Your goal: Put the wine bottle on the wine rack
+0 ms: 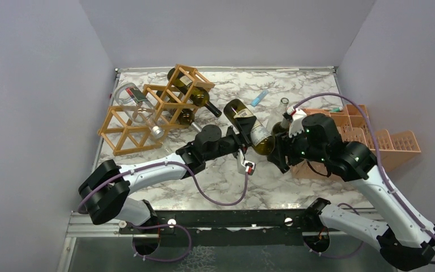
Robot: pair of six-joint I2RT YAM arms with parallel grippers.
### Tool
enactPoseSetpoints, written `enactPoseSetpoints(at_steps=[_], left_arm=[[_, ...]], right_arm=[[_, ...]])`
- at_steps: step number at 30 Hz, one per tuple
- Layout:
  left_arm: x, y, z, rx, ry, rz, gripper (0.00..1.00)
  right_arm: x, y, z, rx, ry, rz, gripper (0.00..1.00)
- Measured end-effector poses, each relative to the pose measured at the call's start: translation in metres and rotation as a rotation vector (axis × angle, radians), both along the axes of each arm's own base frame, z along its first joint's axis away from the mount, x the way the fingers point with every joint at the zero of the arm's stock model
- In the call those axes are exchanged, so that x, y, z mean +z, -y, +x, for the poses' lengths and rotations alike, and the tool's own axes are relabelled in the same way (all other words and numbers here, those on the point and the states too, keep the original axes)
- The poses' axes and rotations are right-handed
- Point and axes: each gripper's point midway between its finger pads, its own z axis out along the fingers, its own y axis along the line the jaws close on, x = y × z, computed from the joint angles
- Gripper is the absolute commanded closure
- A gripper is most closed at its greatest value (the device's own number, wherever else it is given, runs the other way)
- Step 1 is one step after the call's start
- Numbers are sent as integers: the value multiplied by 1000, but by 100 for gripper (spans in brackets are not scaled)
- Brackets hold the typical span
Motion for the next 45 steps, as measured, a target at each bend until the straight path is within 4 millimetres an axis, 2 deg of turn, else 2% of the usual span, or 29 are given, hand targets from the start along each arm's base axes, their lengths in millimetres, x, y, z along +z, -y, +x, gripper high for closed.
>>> enactPoseSetpoints(at_steps=[6, 15, 20, 22, 23, 24, 26, 27, 30, 33, 37, 42, 45], left_arm=[[10, -2, -2, -3, 34, -6, 100], [4, -3, -1, 2, 20, 17, 100], [-1, -6, 1, 19, 17, 41, 100], [-1, -9, 4, 31, 22, 44, 100], [-1, -9, 5, 33, 24, 45, 100], [-1, -9, 5, 34, 24, 45, 100], [-1, -9, 5, 33, 24, 45, 83], [0, -9, 5, 32, 25, 44, 68], [2, -8, 4, 30, 29, 41, 4], [9, -7, 5, 34, 24, 19, 1], [29, -6, 7, 44, 32, -43, 1], [55, -13, 5, 59, 72, -107, 1], [63, -18, 5, 70, 73, -133, 1]], right_arm=[[-35, -2, 1, 3, -77, -59, 43], [-51, -16, 8, 31, -90, -36, 50], [-57, -23, 9, 46, -100, -20, 67], [-58, -24, 10, 48, -100, -14, 82], [-58, -25, 10, 50, -96, -10, 93], [-58, -25, 10, 50, -93, -7, 98], [-58, -25, 10, 50, -88, -3, 99], [-58, -25, 10, 51, -86, -2, 99], [-55, -24, 9, 49, -75, 5, 99], [-51, -21, 8, 43, -55, 10, 99], [-40, -15, 12, 2, 5, 33, 99], [-25, -2, 16, -67, 81, 52, 99], [-16, 2, 17, -90, 118, 73, 99]])
